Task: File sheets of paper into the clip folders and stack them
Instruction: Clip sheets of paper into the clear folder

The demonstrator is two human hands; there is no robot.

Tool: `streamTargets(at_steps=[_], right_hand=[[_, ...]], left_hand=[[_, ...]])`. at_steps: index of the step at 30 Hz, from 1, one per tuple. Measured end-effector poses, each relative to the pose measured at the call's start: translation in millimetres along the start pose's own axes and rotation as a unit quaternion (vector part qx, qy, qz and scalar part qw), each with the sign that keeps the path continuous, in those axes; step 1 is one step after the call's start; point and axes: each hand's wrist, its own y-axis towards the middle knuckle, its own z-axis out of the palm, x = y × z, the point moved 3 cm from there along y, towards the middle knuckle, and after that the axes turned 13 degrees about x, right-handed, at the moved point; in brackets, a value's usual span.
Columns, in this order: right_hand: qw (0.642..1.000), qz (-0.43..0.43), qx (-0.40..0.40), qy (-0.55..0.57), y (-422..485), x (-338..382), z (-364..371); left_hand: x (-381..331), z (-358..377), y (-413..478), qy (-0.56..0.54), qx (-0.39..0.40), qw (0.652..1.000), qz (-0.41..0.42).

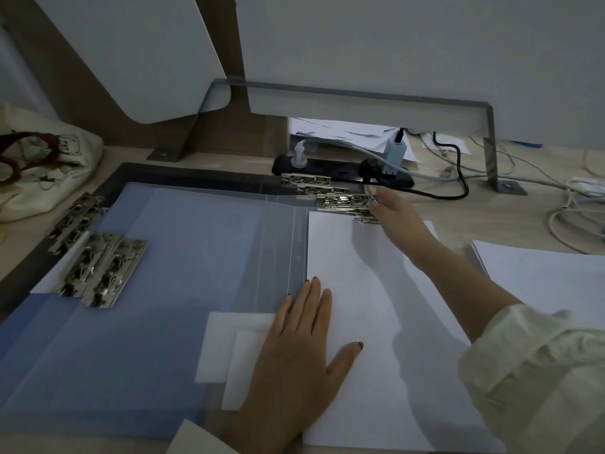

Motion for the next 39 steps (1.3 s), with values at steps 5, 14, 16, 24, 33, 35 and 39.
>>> streamTargets(at_steps=[5,14,16,24,33,35,39], right_hand=[[0.982,-0.02,-0.001,-0.186,18.6,-16.7,18.8],[0.949,-0.073,-0.038,-0.305,14.7,-31.4,37.1],[0.944,-0.075,-0.047,-0.317,14.3,-34.4,41.3],[0.938,-0.043,-0.021,-0.343,18.1,-42.1,46.0],[0.948,-0.004,0.07,-0.311,-7.0,-29.9,25.4],[0.949,0.018,0.106,-0.297,-23.9,-24.4,3.2],[0.95,0.051,0.13,-0.28,-72.0,-25.0,-52.6]], left_hand=[[-0.9,-0.8,-1.0,-0.008,0.002,1.0,-0.004],[-1.1,0.1,-0.3,-0.001,0.0,1.0,-0.007],[-0.8,0.8,-0.6,-0.004,0.003,1.0,0.0],[-0.1,1.0,1.5,-0.007,0.013,1.0,-0.012],[-0.2,-4.8,-1.6,-0.03,0.037,0.999,-0.007],[-1.7,-8.4,-3.0,-0.049,0.027,0.998,0.003],[-2.9,-11.0,-4.6,-0.077,0.065,0.995,-0.012]])
